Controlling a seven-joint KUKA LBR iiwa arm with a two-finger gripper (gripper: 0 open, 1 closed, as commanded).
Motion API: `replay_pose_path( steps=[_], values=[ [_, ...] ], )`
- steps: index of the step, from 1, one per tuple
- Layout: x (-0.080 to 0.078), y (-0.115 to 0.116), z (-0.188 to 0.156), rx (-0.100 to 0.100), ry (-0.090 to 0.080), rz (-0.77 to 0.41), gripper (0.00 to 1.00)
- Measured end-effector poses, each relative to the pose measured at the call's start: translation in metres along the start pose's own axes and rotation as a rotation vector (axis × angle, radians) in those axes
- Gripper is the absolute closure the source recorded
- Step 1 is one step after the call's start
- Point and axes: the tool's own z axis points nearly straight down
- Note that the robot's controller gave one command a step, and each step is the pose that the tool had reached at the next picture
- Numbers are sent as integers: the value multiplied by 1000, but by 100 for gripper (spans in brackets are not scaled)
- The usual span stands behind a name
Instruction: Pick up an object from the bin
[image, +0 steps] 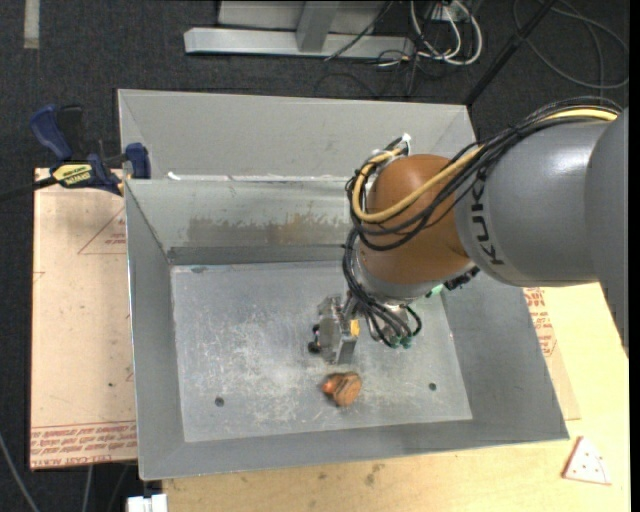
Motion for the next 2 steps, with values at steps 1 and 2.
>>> replay_pose_path(
  steps=[1, 2],
  values=[
    [0, 0, 0, 0, 0, 0, 100],
    [7, 13, -25, 0, 0, -10, 100]
  ],
)
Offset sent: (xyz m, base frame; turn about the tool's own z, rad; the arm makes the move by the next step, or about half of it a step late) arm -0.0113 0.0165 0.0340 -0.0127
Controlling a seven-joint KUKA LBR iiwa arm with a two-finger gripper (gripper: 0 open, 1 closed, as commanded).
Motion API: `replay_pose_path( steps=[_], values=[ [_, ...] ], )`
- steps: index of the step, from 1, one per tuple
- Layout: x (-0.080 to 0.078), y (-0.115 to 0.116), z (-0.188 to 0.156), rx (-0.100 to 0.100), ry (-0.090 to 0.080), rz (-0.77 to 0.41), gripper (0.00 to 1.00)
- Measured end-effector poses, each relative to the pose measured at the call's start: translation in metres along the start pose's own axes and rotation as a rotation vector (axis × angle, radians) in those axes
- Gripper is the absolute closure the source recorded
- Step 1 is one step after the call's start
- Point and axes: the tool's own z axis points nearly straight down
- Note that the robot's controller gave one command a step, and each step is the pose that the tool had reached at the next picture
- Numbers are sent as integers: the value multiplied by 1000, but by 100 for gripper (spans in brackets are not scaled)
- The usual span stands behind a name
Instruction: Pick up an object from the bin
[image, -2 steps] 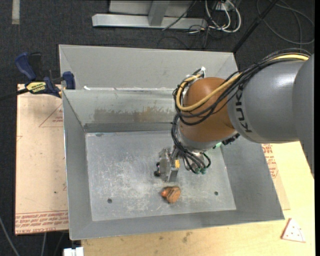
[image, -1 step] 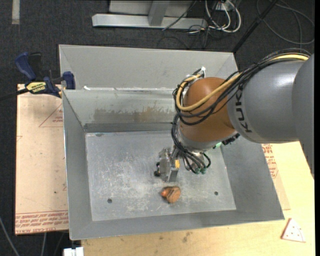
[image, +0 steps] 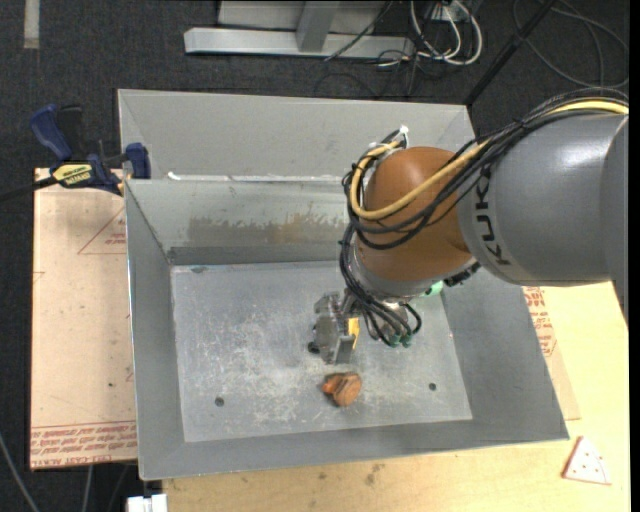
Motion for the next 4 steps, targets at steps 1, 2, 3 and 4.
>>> replay_pose_path(
  steps=[1, 2, 3, 4],
  values=[
    [-8, -10, -15, -1, -3, -16, 100],
    [-10, -2, -41, 0, -3, -10, 0],
    [-10, -2, -41, 0, -3, -9, 0],
    [-11, -2, -39, -1, -5, -13, 0]
  ],
)
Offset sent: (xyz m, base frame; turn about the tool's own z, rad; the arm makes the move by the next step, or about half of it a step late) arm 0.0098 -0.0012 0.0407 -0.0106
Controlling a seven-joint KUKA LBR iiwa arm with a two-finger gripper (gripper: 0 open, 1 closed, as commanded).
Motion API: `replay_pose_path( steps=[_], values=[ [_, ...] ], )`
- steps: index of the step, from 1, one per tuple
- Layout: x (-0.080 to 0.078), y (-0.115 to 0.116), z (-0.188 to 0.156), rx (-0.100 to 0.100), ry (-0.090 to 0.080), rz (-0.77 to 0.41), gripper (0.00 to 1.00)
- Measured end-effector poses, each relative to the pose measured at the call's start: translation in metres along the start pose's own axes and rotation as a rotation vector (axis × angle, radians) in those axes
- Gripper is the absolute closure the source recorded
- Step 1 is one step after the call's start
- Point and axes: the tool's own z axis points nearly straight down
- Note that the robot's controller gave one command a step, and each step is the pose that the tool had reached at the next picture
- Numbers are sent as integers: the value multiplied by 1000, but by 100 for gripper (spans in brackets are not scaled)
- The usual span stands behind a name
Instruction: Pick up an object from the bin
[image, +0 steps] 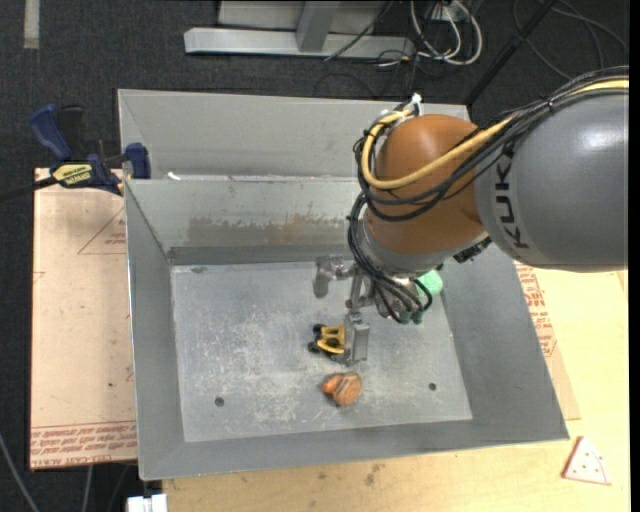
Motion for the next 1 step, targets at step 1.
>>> replay_pose_path(
  steps=[1],
  values=[
    [26, -4, 60, 1, 0, -92, 0]
  ],
)
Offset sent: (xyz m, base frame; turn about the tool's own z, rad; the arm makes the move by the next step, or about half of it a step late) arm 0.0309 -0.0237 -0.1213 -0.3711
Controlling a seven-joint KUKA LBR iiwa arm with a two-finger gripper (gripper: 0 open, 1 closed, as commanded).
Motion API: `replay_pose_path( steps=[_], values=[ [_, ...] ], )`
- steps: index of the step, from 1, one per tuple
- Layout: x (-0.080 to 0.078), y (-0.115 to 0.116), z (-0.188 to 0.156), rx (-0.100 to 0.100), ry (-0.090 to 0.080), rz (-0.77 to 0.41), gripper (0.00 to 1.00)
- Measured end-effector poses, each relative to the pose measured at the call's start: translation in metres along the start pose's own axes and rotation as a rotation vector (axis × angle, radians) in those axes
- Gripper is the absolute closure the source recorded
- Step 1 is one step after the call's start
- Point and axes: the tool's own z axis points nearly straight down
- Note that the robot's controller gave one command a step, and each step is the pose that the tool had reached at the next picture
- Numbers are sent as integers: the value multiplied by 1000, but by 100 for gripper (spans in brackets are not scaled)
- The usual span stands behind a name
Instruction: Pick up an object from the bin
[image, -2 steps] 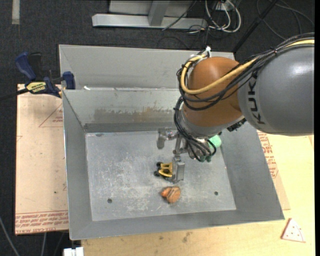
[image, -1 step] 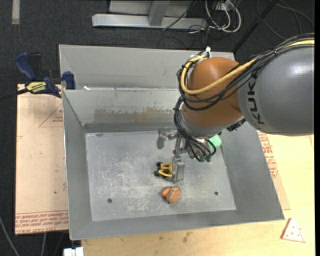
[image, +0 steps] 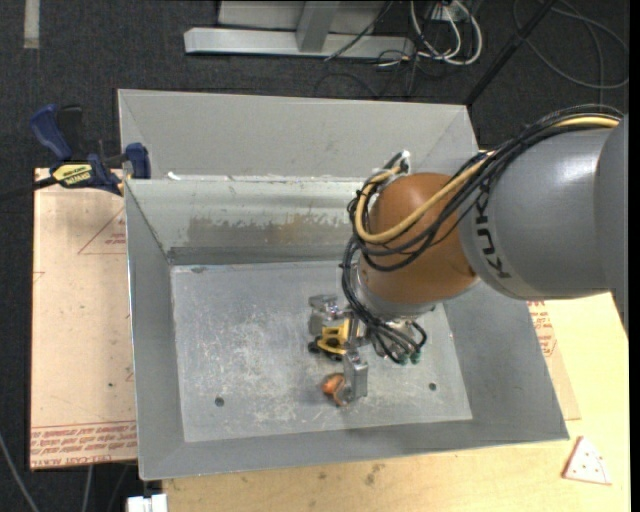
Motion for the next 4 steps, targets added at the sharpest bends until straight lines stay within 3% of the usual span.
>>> replay_pose_path(
  steps=[1, 2, 3, 4],
  values=[
    [-32, -17, 46, -2, 3, -239, 0],
    [-36, -50, 62, -2, 3, -207, 100],
    [-36, -50, 62, -2, 4, -208, 0],
    [-36, -50, 62, -3, 4, -207, 0]
  ],
)
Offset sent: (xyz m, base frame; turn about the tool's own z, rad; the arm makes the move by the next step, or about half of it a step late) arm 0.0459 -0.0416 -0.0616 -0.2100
